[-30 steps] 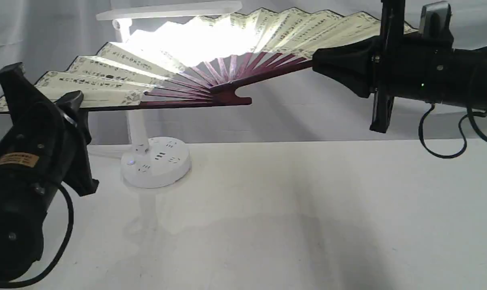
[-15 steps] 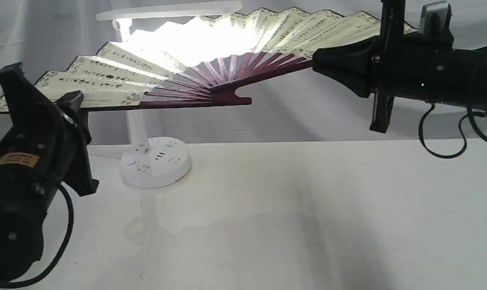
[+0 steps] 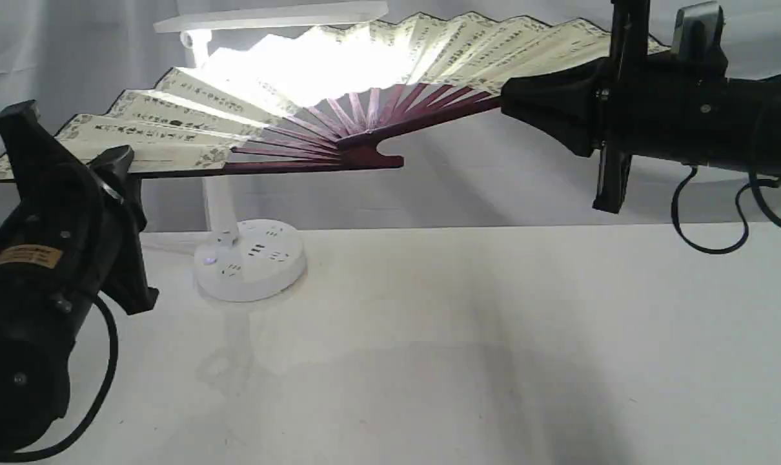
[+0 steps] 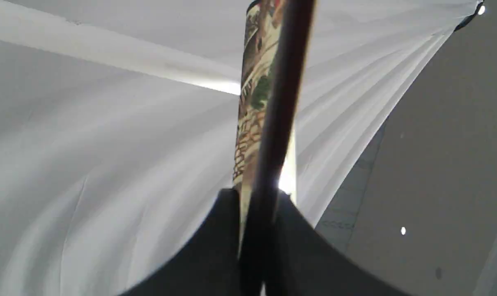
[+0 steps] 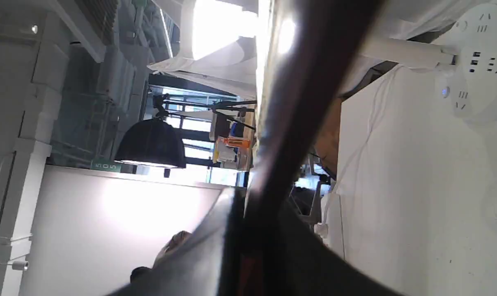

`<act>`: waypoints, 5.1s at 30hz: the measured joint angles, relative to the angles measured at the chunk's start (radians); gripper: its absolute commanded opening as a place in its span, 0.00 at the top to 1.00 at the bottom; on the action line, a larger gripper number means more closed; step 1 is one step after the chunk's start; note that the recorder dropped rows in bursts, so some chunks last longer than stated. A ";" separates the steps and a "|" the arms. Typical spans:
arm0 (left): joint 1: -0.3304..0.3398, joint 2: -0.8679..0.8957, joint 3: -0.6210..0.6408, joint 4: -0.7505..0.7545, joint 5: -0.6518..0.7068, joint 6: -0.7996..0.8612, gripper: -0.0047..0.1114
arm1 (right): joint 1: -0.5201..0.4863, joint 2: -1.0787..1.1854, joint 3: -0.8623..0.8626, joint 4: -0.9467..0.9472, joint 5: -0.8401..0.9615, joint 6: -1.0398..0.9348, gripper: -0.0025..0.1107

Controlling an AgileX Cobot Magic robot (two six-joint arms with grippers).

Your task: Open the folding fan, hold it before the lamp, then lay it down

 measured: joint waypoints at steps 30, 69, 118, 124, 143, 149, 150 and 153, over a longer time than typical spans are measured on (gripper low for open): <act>0.000 0.000 0.000 0.000 0.024 0.000 0.96 | 0.000 0.000 0.000 0.000 -0.011 0.000 0.98; -0.102 0.259 0.006 0.037 0.148 -0.010 0.96 | -0.161 0.130 0.314 -0.012 -0.007 -0.124 0.98; -0.229 0.635 -0.340 0.009 0.125 0.062 0.43 | -0.377 0.306 0.390 0.000 -0.102 -0.282 0.98; -0.227 0.635 -0.340 0.009 0.123 0.130 0.31 | -0.377 0.306 0.390 -0.004 -0.134 -0.314 0.83; -0.136 0.590 -0.346 0.181 0.279 0.186 0.32 | -0.377 0.308 0.390 -0.026 -0.225 -0.330 0.45; -0.089 0.519 -0.346 0.184 0.462 0.248 0.32 | -0.377 0.291 0.390 -0.026 -0.227 -0.314 0.45; -0.080 0.508 -0.346 0.184 0.489 0.260 0.32 | -0.377 0.280 0.390 -0.026 -0.233 -0.310 0.45; -0.056 0.483 -0.346 0.185 0.568 0.294 0.32 | -0.377 0.227 0.390 -0.057 -0.277 -0.284 0.45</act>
